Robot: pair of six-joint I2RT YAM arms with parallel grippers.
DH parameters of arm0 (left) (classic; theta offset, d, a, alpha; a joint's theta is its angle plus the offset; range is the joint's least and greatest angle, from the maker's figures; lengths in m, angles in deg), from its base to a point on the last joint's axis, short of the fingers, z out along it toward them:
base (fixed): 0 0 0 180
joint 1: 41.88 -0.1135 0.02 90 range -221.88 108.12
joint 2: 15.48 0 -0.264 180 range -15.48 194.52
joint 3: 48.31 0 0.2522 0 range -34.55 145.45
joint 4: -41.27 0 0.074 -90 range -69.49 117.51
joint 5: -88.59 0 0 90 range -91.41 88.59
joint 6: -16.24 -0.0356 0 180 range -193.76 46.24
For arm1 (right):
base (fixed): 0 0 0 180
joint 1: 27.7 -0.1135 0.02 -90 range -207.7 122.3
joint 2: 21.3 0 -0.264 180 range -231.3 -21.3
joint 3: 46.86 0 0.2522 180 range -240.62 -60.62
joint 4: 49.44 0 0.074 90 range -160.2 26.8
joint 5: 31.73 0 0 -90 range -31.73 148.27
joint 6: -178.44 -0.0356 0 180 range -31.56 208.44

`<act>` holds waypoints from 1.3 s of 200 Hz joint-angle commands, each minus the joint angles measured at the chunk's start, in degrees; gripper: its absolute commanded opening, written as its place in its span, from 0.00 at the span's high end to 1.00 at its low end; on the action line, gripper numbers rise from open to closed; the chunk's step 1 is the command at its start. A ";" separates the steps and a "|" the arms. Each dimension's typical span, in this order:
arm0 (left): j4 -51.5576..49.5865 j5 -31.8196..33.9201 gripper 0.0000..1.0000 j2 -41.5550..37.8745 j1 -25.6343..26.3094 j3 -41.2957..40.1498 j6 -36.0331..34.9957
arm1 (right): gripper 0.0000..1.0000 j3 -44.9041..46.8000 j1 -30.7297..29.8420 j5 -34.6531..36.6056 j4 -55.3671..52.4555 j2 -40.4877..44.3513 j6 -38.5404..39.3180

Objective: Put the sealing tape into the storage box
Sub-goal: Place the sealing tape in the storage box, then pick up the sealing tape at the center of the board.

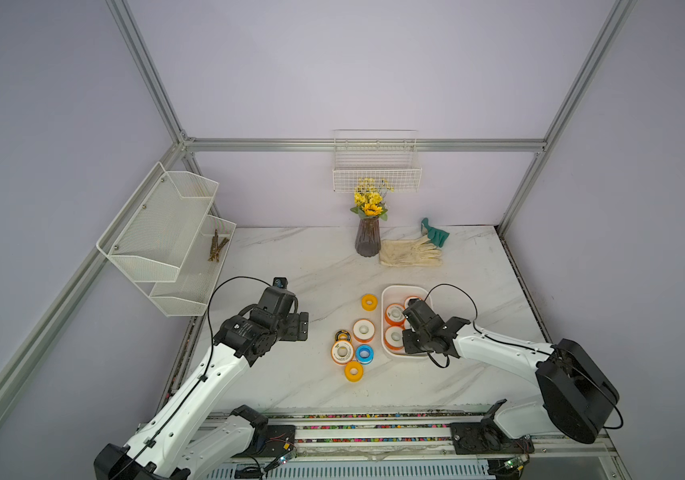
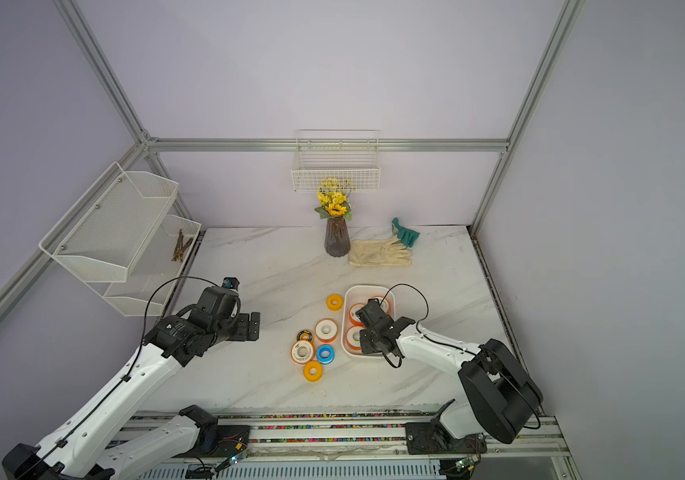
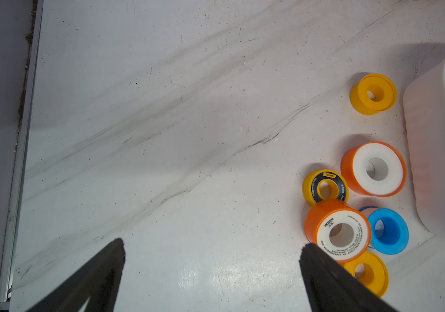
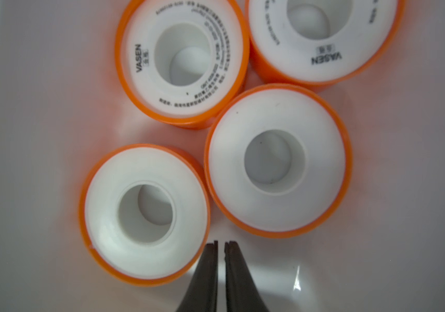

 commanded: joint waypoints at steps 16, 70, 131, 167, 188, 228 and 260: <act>1.69 -0.64 0.00 -0.42 -0.45 0.32 -1.39 | 0.86 -1.47 0.24 -2.24 2.14 -0.65 -0.11; 1.70 -0.61 0.00 -0.42 -0.42 0.32 -1.39 | 0.81 -1.15 0.25 0.69 0.14 4.88 -0.02; 2.81 -5.89 0.00 -0.42 -0.34 0.67 0.16 | 0.66 3.40 0.26 2.57 6.59 14.13 0.08; 6.91 -12.65 0.01 2.08 0.63 0.32 4.56 | 0.43 8.96 0.23 7.63 10.79 21.71 -1.10; 10.01 -11.61 0.00 5.68 4.18 -0.47 6.92 | 0.29 12.55 0.24 8.04 13.67 25.81 -1.28; 11.70 -4.45 0.00 16.24 14.41 3.10 9.96 | 0.15 16.04 0.25 11.60 15.07 32.71 -2.04; 11.78 -2.50 0.00 24.10 18.35 5.20 12.63 | 0.12 17.99 0.25 11.80 16.75 34.83 -2.13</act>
